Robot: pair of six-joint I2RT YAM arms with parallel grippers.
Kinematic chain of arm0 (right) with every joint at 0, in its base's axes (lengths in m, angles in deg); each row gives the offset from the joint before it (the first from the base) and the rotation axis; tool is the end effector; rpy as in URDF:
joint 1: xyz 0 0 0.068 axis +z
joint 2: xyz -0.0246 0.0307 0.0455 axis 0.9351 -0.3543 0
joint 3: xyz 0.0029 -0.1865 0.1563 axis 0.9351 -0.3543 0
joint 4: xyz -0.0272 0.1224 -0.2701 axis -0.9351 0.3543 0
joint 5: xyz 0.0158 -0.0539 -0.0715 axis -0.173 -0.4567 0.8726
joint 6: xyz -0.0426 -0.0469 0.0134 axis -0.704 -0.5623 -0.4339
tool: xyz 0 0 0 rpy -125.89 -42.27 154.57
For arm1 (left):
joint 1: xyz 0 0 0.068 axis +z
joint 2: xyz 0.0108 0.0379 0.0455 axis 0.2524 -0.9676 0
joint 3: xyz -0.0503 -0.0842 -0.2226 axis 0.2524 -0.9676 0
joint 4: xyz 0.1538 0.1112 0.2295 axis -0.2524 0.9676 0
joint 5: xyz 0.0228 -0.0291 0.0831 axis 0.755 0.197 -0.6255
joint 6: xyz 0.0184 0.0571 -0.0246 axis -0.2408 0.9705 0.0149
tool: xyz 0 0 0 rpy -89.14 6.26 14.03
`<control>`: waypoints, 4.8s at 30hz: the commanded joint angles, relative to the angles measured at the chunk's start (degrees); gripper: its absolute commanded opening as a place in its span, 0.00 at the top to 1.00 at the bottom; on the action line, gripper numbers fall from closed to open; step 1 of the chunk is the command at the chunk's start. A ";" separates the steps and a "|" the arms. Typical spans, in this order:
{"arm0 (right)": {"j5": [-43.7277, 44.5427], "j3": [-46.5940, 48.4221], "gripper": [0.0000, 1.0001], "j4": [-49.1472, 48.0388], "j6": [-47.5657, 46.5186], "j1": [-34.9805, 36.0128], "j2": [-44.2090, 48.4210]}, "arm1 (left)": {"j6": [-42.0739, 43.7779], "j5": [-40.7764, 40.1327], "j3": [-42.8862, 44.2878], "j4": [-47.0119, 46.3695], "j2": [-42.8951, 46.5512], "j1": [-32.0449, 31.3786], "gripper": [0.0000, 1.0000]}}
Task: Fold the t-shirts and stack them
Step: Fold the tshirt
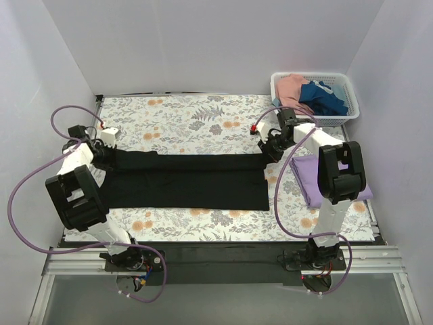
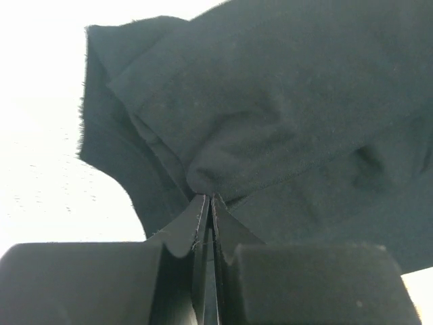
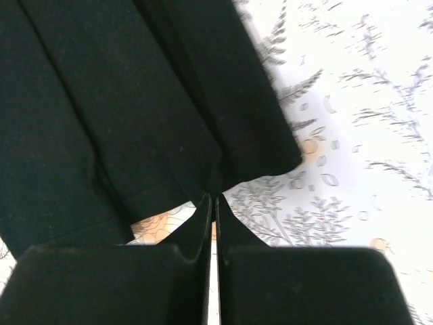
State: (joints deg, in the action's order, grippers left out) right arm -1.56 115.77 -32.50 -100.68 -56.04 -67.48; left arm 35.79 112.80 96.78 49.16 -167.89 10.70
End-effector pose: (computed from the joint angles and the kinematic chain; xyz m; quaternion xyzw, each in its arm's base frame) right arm 0.3934 0.1175 0.1209 -0.4986 0.8141 0.1910 0.2285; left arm 0.3334 0.1351 0.1404 -0.1464 0.9515 -0.1531 0.2232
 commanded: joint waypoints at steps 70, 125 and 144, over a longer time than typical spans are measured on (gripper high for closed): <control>0.32 5.65 0.43 16.62 -5.10 4.19 -0.44 | -9.49 8.26 22.63 9.68 -14.62 0.52 0.62; 9.28 5.12 0.32 14.69 -8.00 9.90 -1.66 | -11.59 5.72 8.57 14.87 -6.80 2.71 0.60; 10.25 9.07 0.99 14.95 -6.86 10.08 -2.81 | -13.53 11.08 12.96 16.89 -8.82 2.72 1.00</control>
State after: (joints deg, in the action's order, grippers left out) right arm 8.08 121.89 -17.59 -107.34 -46.22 -69.99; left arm 22.77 120.80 106.94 65.38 -178.01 13.39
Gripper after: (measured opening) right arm 0.021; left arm 0.014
